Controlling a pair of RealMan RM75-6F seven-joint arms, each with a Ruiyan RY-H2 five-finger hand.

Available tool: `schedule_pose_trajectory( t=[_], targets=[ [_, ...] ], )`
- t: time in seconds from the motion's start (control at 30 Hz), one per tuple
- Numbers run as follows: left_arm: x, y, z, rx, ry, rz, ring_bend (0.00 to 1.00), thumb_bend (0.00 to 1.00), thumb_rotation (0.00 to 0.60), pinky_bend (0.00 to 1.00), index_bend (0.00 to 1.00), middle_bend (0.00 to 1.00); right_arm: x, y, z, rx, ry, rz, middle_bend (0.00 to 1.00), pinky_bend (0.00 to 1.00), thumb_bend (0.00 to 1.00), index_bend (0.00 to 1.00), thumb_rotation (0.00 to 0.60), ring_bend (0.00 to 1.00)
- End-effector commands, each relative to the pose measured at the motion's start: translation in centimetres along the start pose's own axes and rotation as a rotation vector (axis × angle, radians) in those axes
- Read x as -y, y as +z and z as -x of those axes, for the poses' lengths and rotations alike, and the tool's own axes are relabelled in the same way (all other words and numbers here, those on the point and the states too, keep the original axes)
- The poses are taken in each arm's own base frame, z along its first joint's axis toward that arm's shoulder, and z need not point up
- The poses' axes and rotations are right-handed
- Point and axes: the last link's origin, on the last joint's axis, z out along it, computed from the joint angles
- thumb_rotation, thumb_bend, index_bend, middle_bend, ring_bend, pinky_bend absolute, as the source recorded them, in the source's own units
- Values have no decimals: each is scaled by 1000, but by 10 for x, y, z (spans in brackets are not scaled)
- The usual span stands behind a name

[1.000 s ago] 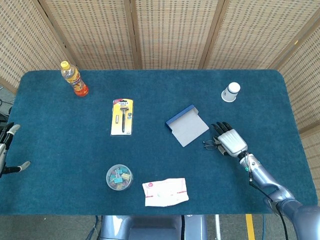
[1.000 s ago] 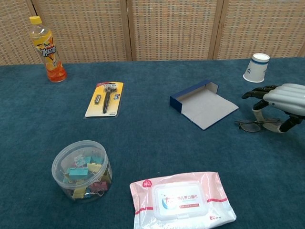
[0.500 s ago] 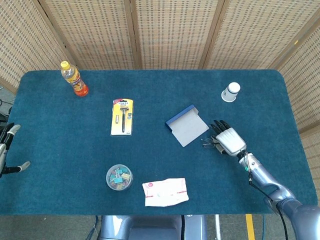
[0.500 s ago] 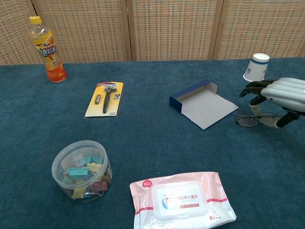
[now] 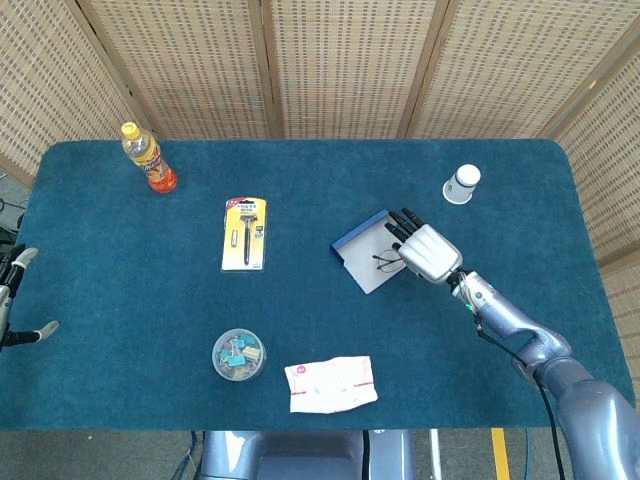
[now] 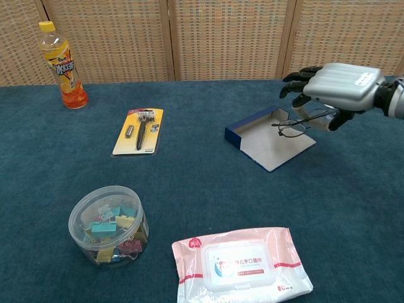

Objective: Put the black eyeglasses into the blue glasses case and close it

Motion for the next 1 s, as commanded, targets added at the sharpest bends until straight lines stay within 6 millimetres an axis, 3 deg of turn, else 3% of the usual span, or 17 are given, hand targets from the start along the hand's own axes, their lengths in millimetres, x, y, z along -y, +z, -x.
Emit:
schedule_pose_trajectory(
  t=[0.03,0.2,0.47,1.0],
  targets=[
    [3,1,-1,0,-4,-11,0,0,600,0,0,0,12,19,3,38,-73,-43,185,112,569,590,600,14],
    [7,4,0,11,-6,-30,0,0,600,0,0,0,29,33,8,59,-146,-106,186,116,569,592,600,17],
    [10,6,0,15,-12,-43,0,0,600,0,0,0,40,51,9,86,-192,-128,186,120,569,592,600,24],
    [13,9,0,23,-18,-58,0,0,600,0,0,0,31,68,4,104,-174,-58,186,130,591,591,600,24]
  ],
)
